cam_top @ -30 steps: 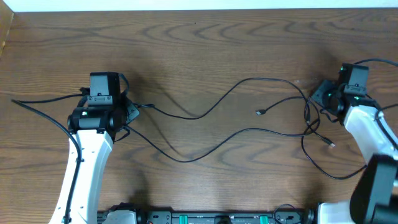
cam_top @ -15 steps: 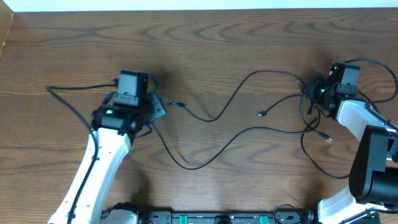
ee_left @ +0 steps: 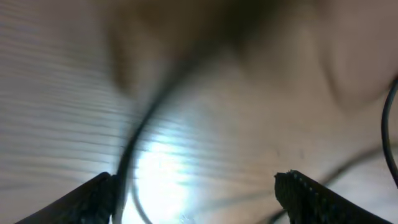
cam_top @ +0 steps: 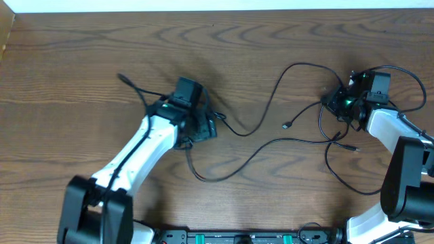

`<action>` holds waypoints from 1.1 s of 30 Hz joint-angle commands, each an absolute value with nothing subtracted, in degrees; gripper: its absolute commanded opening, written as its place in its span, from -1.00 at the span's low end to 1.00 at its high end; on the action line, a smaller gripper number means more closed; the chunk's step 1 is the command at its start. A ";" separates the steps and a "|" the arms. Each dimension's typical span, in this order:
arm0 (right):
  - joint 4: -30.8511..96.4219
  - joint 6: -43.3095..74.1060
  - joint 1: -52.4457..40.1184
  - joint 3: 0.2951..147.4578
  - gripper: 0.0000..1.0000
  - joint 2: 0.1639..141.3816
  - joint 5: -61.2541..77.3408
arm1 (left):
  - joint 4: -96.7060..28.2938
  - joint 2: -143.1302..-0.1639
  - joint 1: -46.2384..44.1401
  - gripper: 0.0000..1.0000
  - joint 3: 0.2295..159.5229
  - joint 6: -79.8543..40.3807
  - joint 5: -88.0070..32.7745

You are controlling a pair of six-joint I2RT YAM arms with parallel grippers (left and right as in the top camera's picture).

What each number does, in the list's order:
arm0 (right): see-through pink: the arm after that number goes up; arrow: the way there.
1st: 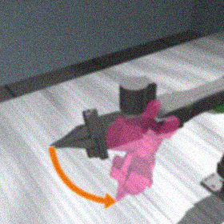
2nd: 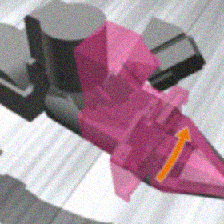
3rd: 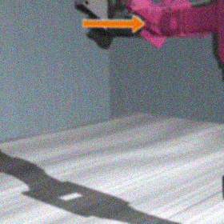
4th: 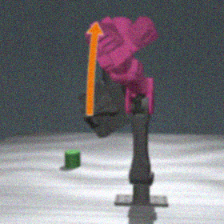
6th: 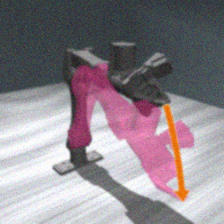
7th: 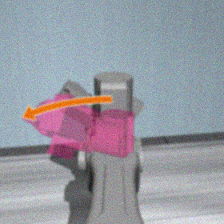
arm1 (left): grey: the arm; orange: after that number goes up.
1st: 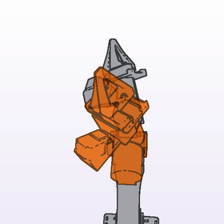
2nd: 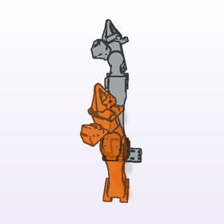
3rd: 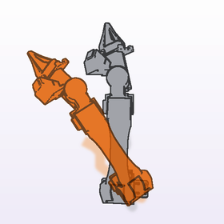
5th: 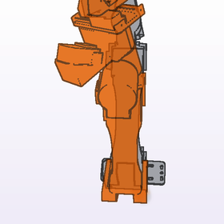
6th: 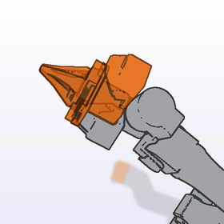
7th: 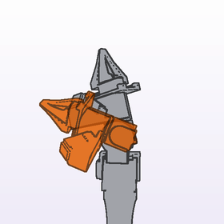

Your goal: Untangle cables

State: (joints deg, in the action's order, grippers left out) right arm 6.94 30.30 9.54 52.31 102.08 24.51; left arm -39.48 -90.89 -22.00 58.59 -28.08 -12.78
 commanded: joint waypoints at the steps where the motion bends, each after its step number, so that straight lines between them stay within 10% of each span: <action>1: 7.14 26.94 9.32 52.27 -0.98 101.89 25.58 | -39.92 -91.90 -22.85 0.74 59.33 -17.89 -25.36; 33: 4.49 24.64 8.08 54.85 -0.98 67.53 35.42 | -40.86 -91.94 -23.44 0.96 59.33 -15.44 -25.91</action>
State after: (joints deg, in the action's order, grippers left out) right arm 4.80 24.99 9.63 53.82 70.04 35.16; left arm -40.60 -91.88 -23.35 58.59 -16.43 -25.39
